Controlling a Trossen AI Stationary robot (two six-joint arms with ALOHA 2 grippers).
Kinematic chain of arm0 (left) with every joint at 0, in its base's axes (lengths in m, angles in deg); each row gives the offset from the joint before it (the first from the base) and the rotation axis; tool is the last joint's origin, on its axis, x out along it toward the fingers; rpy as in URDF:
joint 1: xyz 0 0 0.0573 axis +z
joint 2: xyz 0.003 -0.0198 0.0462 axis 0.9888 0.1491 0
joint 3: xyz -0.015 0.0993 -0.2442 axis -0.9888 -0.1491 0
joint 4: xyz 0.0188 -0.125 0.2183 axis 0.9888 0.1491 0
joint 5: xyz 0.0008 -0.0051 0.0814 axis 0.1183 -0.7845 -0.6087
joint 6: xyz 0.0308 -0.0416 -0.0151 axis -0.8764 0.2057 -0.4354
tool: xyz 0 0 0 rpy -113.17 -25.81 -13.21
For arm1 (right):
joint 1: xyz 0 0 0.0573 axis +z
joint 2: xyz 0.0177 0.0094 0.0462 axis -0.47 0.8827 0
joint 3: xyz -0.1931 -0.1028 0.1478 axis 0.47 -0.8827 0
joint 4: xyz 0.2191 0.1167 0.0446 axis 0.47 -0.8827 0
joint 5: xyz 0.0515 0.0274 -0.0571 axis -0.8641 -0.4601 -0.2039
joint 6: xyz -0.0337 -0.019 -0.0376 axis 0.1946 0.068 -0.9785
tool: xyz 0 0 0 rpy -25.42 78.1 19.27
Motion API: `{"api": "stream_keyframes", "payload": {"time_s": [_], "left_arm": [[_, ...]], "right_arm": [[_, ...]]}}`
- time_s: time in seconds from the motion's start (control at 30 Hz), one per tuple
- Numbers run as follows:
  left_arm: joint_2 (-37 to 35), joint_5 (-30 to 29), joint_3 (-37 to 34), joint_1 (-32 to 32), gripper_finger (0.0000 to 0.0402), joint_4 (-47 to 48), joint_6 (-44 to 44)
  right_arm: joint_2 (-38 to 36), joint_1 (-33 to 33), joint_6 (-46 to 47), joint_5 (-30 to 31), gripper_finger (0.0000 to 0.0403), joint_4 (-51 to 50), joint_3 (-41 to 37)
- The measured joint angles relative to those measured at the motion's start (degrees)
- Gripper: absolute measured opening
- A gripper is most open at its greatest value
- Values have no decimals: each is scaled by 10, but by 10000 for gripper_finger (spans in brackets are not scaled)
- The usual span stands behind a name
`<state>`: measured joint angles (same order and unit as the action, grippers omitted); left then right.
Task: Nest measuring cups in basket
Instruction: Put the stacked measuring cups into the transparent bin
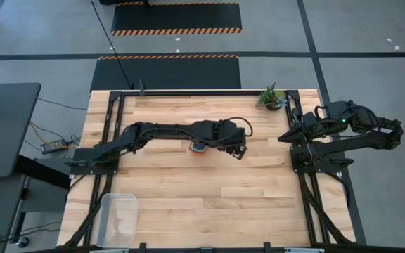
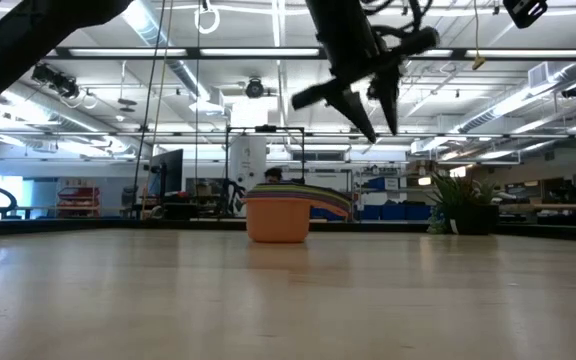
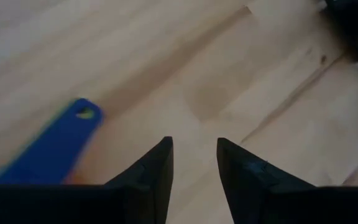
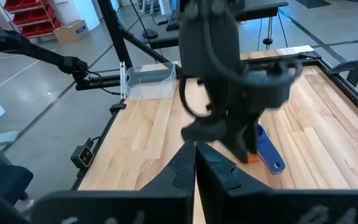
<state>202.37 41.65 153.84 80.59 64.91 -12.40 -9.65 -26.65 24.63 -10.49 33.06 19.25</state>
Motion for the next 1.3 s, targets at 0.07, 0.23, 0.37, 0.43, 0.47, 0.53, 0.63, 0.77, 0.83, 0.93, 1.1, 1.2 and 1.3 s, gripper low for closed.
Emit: {"api": "stream_keyframes", "payload": {"time_s": [0.07,0.23,0.37,0.43,0.47,0.53,0.63,0.77,0.83,0.93,1.1,1.2,1.3], "left_arm": [[12,20,0,0,131,-6,0],[22,2,-1,-5,131,-13,15],[22,-61,-1,-17,131,-13,11],[22,-74,-1,-27,131,-2,27],[22,-77,-1,-32,131,9,37],[22,-81,-1,-42,131,36,69],[22,-88,-1,-56,131,71,123],[22,-127,-1,-70,131,97,136],[22,-130,-1,-72,131,110,136],[22,-128,-1,-72,131,127,137],[22,-126,-1,-71,152,157,159],[22,-123,-1,-72,178,172,168],[22,-129,-1,-72,203,185,184]], "right_arm": [[0,0,0,0,17,0,0],[0,0,0,0,17,0,0],[0,0,0,0,17,0,0],[0,0,0,0,17,0,0],[0,0,0,0,17,0,0],[0,0,0,0,17,0,0],[0,0,0,0,17,0,0],[0,0,0,0,17,0,0],[0,0,0,0,17,0,0],[0,0,0,0,17,0,0],[0,0,0,0,17,0,0],[0,0,0,0,17,0,0],[0,0,0,0,17,0,0]]}}
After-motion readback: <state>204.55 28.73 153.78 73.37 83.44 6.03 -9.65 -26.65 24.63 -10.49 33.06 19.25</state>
